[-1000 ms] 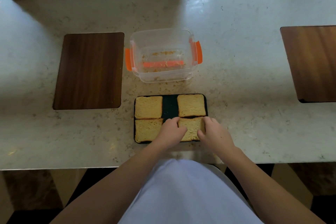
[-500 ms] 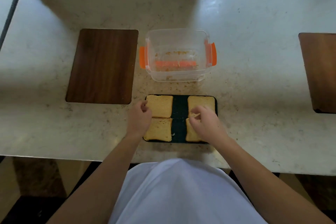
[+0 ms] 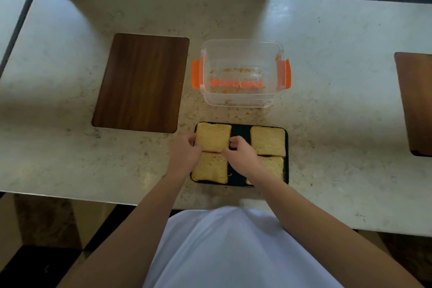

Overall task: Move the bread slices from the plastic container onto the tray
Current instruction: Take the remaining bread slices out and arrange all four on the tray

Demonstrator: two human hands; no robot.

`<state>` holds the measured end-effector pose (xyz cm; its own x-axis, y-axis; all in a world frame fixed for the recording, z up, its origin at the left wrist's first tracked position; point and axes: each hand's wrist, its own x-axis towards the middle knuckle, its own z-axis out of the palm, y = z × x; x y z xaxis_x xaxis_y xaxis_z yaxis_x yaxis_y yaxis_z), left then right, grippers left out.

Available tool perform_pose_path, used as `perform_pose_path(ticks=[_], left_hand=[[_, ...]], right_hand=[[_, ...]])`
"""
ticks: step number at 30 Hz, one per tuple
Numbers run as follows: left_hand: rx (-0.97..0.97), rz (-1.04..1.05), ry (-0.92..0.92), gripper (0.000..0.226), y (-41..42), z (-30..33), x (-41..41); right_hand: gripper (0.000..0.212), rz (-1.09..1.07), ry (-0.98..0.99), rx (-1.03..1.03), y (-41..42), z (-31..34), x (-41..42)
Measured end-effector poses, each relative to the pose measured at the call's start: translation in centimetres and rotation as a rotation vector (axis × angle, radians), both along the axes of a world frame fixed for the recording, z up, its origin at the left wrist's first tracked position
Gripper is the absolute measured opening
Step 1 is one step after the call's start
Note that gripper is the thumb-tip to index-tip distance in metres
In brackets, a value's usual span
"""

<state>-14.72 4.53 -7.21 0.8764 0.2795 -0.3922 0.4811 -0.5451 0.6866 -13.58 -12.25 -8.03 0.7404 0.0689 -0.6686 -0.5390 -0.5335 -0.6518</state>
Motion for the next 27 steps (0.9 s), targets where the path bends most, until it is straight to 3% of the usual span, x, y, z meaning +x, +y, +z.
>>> perform_pose_path(ticks=[2, 8, 27], left_hand=[[-0.055, 0.063, 0.012, 0.024, 0.3, -0.2, 0.0], [-0.154, 0.153, 0.154, 0.043, 0.7, -0.3, 1.0], [-0.154, 0.069, 0.204, 0.051, -0.9, -0.6, 0.8]], right_hand=[[0.053, -0.009, -0.002, -0.006, 0.0, 0.1, 0.1], [0.054, 0.002, -0.004, -0.025, 0.1, 0.2, 0.3], [0.053, -0.048, 0.003, -0.068, -0.8, -0.4, -0.3]])
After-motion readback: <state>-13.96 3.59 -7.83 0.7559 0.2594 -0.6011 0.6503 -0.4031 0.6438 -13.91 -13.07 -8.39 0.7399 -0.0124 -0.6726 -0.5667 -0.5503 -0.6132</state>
